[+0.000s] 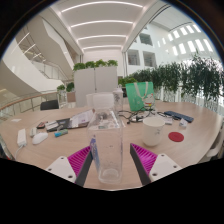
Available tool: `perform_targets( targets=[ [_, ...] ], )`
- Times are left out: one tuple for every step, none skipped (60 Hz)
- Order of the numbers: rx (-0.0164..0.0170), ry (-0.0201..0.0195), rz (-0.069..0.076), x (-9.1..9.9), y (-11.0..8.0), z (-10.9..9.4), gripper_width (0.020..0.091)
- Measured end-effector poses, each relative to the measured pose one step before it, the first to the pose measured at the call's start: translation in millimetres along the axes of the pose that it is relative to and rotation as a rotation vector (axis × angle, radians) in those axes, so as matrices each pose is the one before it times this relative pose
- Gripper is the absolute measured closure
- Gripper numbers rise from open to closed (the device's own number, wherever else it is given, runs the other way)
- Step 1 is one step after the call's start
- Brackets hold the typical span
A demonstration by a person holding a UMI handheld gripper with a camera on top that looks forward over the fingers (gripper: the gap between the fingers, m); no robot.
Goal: Pour water
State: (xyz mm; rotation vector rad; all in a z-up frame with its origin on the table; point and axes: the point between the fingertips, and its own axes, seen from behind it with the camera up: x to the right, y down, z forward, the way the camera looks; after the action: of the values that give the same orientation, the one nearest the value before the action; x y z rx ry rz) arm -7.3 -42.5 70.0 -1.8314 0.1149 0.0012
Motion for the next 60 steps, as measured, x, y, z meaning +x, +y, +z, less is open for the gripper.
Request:
perform_targets(
  targets=[
    [0.00504,0.0007,-0.0022,0.46,-0.67,5.87,0.0341],
    [0.00302,-0.00151,-0.006,0.51,-0.03,5.33,0.0366],
    [-0.00301,-0.00333,-0.0118,-2.73,-0.41,4.92,0.0415],
    [-0.00201,-0.00722,-0.0127,-0.93,1.94,5.91,0.0484],
    [-0.01133,-0.00292,-0.0178,0.45,3.7,5.07,0.0618],
    [-0.00331,0.01873,-0.0203,4.32,2.04,2.63,0.0625],
    [0.01256,0.02006,-0.0122,4.45,-2.49,2.06,0.0627],
    [0.00706,0.00921,-0.0043,3.1,-2.27,-0.73,0.0629],
    [0.00327,0.01402,-0.0036,3.15,-0.61,1.32,0.0634],
    [0.00168,0.00219,0.0029,3.07,-0.67,3.05,0.0643],
    [0.00382,-0.00097,0.0035,-0.54,-0.9,0.96,0.0646],
    [0.00189,-0.00464,0.004,-0.92,-0.34,1.04,0.0646],
    [0.0001,-0.00479,0.0032,-0.59,-0.06,0.91,0.0645],
    [-0.00017,-0.0058,0.0044,-0.48,-0.04,0.95,0.0647],
    [-0.00215,-0.00602,0.006,-0.08,0.17,1.07,0.0666],
    [-0.00599,-0.00527,0.0064,0.91,0.59,-0.22,0.0665],
    [-0.00801,-0.00606,0.0078,-0.98,0.8,3.13,0.0665],
    [-0.00831,-0.00552,0.0056,0.2,0.18,1.4,0.0667],
    [-0.00938,-0.00527,0.0022,0.14,-0.21,1.36,0.0689],
    [-0.0123,-0.00771,0.003,-0.01,0.01,1.27,0.0689],
    [-0.01456,-0.00964,0.0061,-0.76,0.16,1.02,0.0692],
    [-0.01401,-0.01534,0.0124,-1.73,-0.37,1.23,0.0705],
    [-0.01432,-0.01901,0.0232,-2.51,-0.64,0.6,0.0706],
    [-0.0096,-0.01911,0.0313,-8.08,0.33,0.35,0.0706],
    [-0.00575,-0.03436,0.0354,0.55,-1.62,-0.34,0.0706],
    [-0.00651,-0.02929,0.0378,-3.4,-4.74,0.03,0.0705],
    [-0.00347,-0.02585,0.0376,-3.89,-4.84,0.3,0.0705],
    [0.00071,-0.0248,0.0375,-3.55,-6.33,0.44,0.0727],
    [0.00121,-0.01938,0.0384,-2.19,-5.98,0.64,0.0725],
    [-0.00086,-0.00577,0.0424,-4.07,-8.01,1.84,0.0726],
    [0.00122,-0.01233,0.04,2.53,-3.75,3.5,0.0726],
    [-0.00206,-0.01159,0.041,0.57,-6.27,1.02,0.0726],
    [-0.00294,-0.01481,0.0446,-1.29,-6.67,1.63,0.0726],
    [-0.00348,-0.01979,0.0482,-1.82,-6.61,2.19,0.0726],
    [-0.00249,-0.01071,0.0517,-11.65,-5.65,1.5,0.0726],
    [-0.00082,-0.02878,0.0539,7.65,-9.76,2.47,0.0725],
    [-0.00152,-0.00956,0.0577,-10.86,-5.0,2.12,0.0726],
    [-0.00353,-0.01202,0.0576,-5.66,-5.45,0.96,0.0726],
    [-0.00614,-0.02482,0.0589,5.47,-6.93,6.15,0.0725],
    [-0.00707,-0.01456,0.0605,-1.07,-5.26,2.14,0.0725],
    [-0.00976,-0.01561,0.0599,-1.62,-4.22,2.6,0.0726],
    [-0.01122,-0.01742,0.0598,-2.01,-3.32,2.32,0.0726],
    [-0.01021,-0.01776,0.0601,-0.99,-4.91,2.88,0.0726],
    [-0.0028,-0.00782,0.0644,-10.08,1.4,-1.44,0.0727],
    [-0.00013,-0.01438,0.0523,-2.3,-1.52,6.48,0.0728],
    [-0.01134,-0.02545,0.0645,-2.59,-3.22,1.2,0.0727],
    [-0.0112,-0.02771,0.0669,-4.3,-1.72,1.46,0.0728],
    [-0.01083,-0.03012,0.0694,-4.83,-2.16,1.14,0.0728],
    [-0.00996,-0.03224,0.0703,-5.98,-1.53,1.45,0.0728],
    [-0.00867,-0.03205,0.0737,-6.36,-1.86,0.22,0.0728],
    [-0.01779,-0.03832,0.0858,-7.79,-4.05,-5.1,0.0727],
    [0.00732,-0.02552,0.0605,-3.54,-0.37,5.35,0.0729],
    [-0.01605,-0.03726,0.0775,-8.01,-3.02,-4.99,0.0728],
    [-0.0064,-0.03125,0.0605,-6.06,-1.56,0.51,0.0728],
    [0.0085,-0.01273,0.0718,-13.6,0.51,0.17,0.0727],
    [0.01227,-0.01609,0.0361,-1.37,3.83,8.3,0.0726],
    [-0.00401,-0.02856,0.0339,1.25,-2.77,0.18,0.0727],
    [-0.02407,-0.03383,0.0355,-1.11,-6.89,-8.66,0.0728],
    [0.0016,-0.01325,0.0309,-1.39,-1.37,-0.24,0.0727],
    [0.00212,-0.0114,0.0251,-0.96,-1.12,-0.61,0.0727]
  ],
)
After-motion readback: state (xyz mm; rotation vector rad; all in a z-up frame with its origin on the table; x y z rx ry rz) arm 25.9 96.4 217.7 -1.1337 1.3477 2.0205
